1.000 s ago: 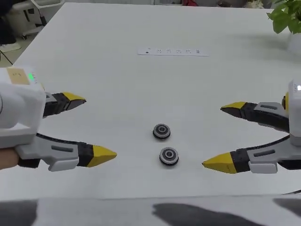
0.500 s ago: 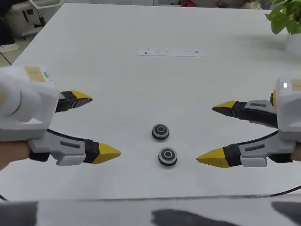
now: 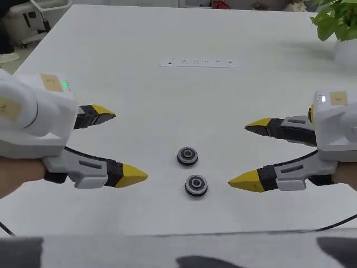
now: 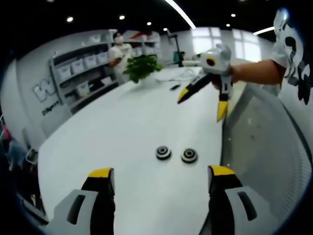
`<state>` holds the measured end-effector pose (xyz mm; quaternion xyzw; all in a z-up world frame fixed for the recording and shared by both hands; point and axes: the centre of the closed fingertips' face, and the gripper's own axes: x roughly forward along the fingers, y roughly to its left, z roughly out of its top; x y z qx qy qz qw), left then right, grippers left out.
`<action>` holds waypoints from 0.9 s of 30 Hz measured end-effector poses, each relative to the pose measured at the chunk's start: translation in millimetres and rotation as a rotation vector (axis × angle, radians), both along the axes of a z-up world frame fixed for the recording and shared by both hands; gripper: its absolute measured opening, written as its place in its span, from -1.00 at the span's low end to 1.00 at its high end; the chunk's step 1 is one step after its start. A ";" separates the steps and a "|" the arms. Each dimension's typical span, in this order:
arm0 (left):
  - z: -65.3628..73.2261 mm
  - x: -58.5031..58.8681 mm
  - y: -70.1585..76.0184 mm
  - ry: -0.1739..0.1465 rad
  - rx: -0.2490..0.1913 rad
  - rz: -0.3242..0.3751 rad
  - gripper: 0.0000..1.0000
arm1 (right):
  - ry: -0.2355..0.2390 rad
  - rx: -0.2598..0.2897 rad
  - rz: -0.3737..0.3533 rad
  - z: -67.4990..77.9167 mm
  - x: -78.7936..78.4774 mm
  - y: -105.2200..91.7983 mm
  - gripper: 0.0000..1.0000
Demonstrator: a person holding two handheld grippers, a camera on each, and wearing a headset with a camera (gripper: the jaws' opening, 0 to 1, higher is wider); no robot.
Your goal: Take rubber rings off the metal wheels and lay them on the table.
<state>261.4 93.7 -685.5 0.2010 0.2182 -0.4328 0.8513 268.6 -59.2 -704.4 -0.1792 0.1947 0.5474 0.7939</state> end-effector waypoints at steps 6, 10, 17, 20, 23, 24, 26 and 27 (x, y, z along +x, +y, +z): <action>-2.3 2.5 -6.5 0.017 -0.025 -0.011 0.57 | -0.002 -0.017 0.022 -7.4 2.2 3.7 0.41; -6.9 4.5 -9.3 0.020 -0.015 -0.019 0.56 | -0.002 -0.033 0.036 -12.2 2.9 5.7 0.39; -13.8 5.2 -14.0 0.033 -0.004 -0.036 0.54 | 0.001 -0.051 0.059 -20.1 2.9 8.0 0.34; -16.7 5.8 -15.1 0.037 0.002 -0.044 0.53 | 0.009 -0.061 0.071 -24.6 2.2 8.5 0.32; -21.8 6.8 -15.1 0.046 0.009 -0.049 0.52 | 0.015 -0.070 0.077 -29.0 2.4 8.0 0.30; -22.7 6.6 -15.4 0.049 0.009 -0.051 0.52 | 0.017 -0.072 0.079 -30.2 2.5 7.8 0.29; -25.2 6.4 -16.7 0.056 0.008 -0.056 0.51 | 0.022 -0.073 0.080 -32.5 2.8 7.6 0.29; -26.1 6.4 -17.2 0.059 0.007 -0.057 0.51 | 0.027 -0.072 0.081 -33.7 2.9 7.6 0.28</action>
